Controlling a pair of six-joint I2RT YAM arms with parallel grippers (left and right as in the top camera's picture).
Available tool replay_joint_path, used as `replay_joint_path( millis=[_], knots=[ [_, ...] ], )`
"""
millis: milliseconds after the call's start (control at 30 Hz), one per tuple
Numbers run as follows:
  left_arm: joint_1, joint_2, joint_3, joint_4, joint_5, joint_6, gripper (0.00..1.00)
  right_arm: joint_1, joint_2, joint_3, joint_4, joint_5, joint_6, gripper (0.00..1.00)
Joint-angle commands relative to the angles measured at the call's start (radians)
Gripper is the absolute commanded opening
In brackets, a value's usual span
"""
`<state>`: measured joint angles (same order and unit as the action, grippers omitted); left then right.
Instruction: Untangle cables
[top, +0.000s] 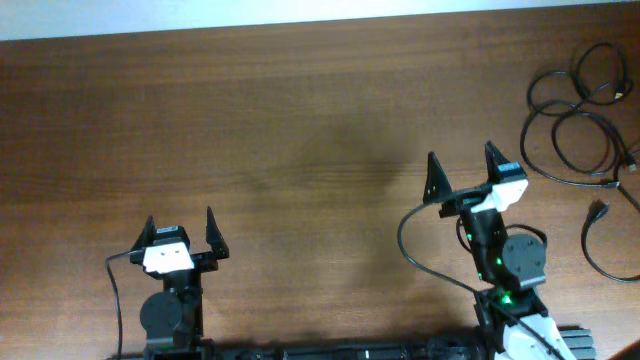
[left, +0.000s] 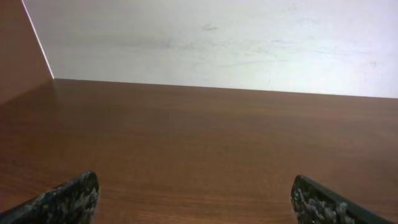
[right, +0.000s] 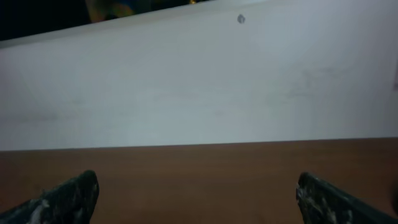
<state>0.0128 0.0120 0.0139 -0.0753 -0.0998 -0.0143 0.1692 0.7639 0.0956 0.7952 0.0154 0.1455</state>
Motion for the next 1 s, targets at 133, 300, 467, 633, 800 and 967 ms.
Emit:
replay_joint_path(
  millis=[133,300,467,633,800,967],
  knots=[
    [0.005,-0.007,-0.005,-0.002,0.014,0.019,0.99,-0.008,-0.248,-0.090,-0.252,0.050,-0.016,0.99],
    [0.005,-0.007,-0.005,-0.002,0.014,0.019,0.99,-0.038,-0.451,-0.090,-0.597,0.050,-0.018,0.99],
    [0.005,-0.007,-0.005,-0.002,0.014,0.019,0.99,-0.073,-0.660,-0.090,-0.873,0.049,-0.019,0.99],
    [0.005,-0.007,-0.005,-0.002,0.014,0.019,0.99,-0.087,-0.762,-0.090,-0.873,0.051,-0.065,0.99],
    [0.005,-0.007,-0.005,-0.002,0.014,0.019,0.99,-0.121,-0.761,-0.090,-0.875,0.046,-0.070,0.99],
    [0.005,-0.007,-0.005,-0.002,0.014,0.019,0.99,-0.176,-0.760,-0.090,-0.877,0.016,-0.111,0.99]
  ],
)
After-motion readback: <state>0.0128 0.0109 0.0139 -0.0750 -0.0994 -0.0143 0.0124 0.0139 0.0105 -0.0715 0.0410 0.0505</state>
